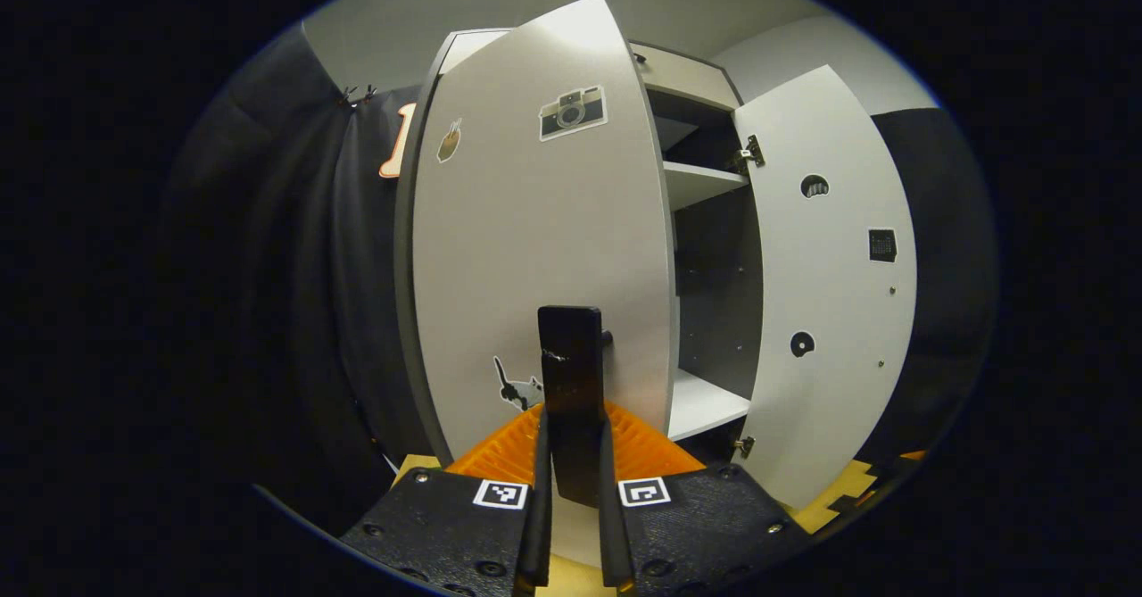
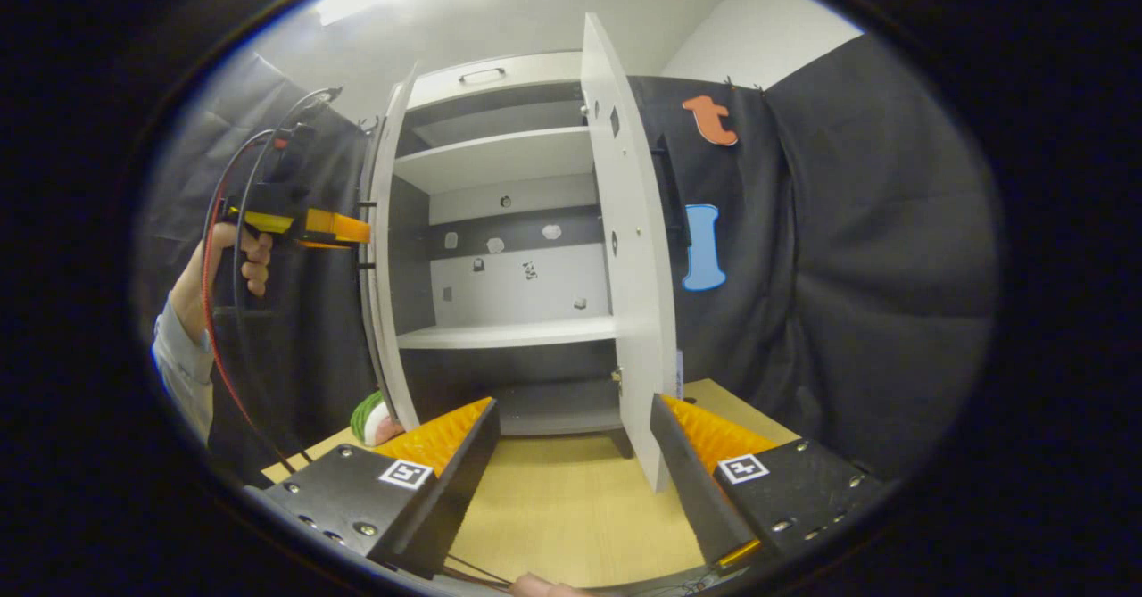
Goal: Open the right door of the double-door shoe cabinet with the right hand, and open the left door with the left hand.
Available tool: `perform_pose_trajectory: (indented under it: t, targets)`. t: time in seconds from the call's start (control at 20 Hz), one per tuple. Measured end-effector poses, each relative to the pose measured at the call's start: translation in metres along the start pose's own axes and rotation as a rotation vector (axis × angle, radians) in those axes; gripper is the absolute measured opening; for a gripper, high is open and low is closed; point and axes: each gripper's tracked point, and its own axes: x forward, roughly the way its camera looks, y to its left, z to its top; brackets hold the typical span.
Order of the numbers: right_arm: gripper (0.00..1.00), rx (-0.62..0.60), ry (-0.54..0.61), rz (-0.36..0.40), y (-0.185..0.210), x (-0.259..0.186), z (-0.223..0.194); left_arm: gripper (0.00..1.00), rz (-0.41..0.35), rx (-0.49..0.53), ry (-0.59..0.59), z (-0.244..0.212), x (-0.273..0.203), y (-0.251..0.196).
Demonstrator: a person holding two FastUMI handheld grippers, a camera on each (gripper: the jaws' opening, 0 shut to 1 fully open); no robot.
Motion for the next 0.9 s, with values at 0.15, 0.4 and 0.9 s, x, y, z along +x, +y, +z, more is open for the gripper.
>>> perform_pose_trajectory:
  t: [0.15,0.4,0.9]
  targets:
    - [1.00,-0.023,-0.002,0.009,0.013,0.002,-0.002,0.23,0.003,0.016,-0.003,-0.001,-0.012,0.012]
    - [1.00,-0.044,-0.007,-0.012,0.020,0.006,-0.005,0.19,0.041,0.020,-0.008,-0.004,-0.038,0.047]
    - [1.00,-0.039,-0.005,0.004,0.038,0.013,-0.009,0.07,0.194,0.059,-0.021,-0.008,-0.057,0.130]
